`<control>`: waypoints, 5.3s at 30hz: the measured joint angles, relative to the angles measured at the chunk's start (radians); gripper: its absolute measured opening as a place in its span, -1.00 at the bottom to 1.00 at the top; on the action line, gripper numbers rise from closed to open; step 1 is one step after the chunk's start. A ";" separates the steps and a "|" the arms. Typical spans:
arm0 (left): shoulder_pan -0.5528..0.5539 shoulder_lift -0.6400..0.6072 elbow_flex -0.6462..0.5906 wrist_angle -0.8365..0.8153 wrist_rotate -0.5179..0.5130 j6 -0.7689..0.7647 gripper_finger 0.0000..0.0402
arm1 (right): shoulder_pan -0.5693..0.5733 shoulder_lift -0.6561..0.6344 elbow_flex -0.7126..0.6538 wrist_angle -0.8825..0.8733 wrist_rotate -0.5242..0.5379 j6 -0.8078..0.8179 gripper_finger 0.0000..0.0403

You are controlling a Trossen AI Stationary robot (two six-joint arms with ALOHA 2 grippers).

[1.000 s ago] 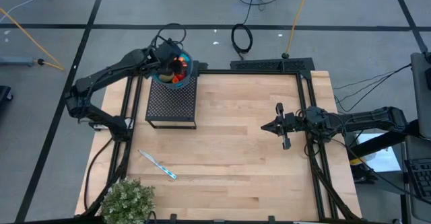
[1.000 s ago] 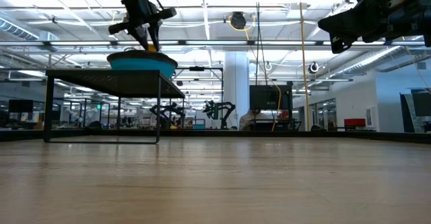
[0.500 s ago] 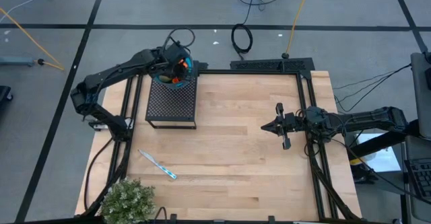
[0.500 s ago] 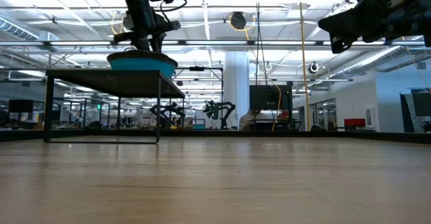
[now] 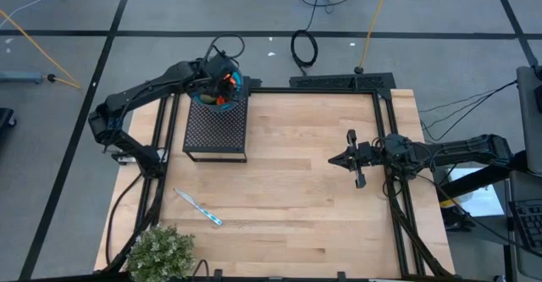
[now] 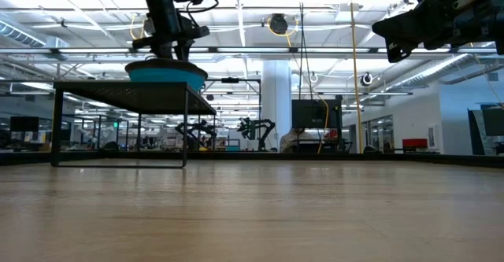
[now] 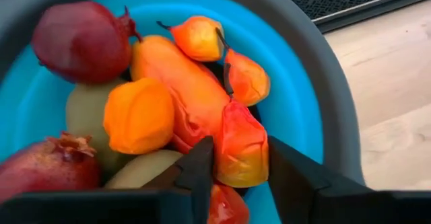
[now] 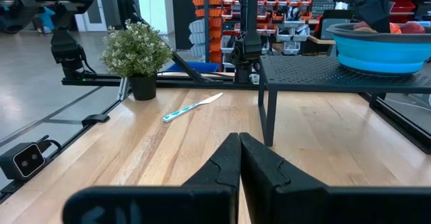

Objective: Pick & Place Fruit
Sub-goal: Put the pear into the blue strainer bowl on the shelf, then put the blue patterned table knife on the shelf to the bottom of the blue strainer bowl

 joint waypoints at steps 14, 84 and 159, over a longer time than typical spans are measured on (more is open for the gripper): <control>-0.006 -0.064 0.023 0.000 0.011 0.066 0.22 | 0.000 0.000 0.000 0.000 0.000 0.000 -1.00; -0.952 0.313 0.076 -0.080 0.161 -1.269 0.24 | 0.000 -0.003 -0.052 0.039 -0.005 0.000 -1.00; -1.147 0.040 -0.732 0.374 0.359 -1.848 0.24 | 0.000 -0.003 -0.053 0.046 -0.005 0.000 -1.00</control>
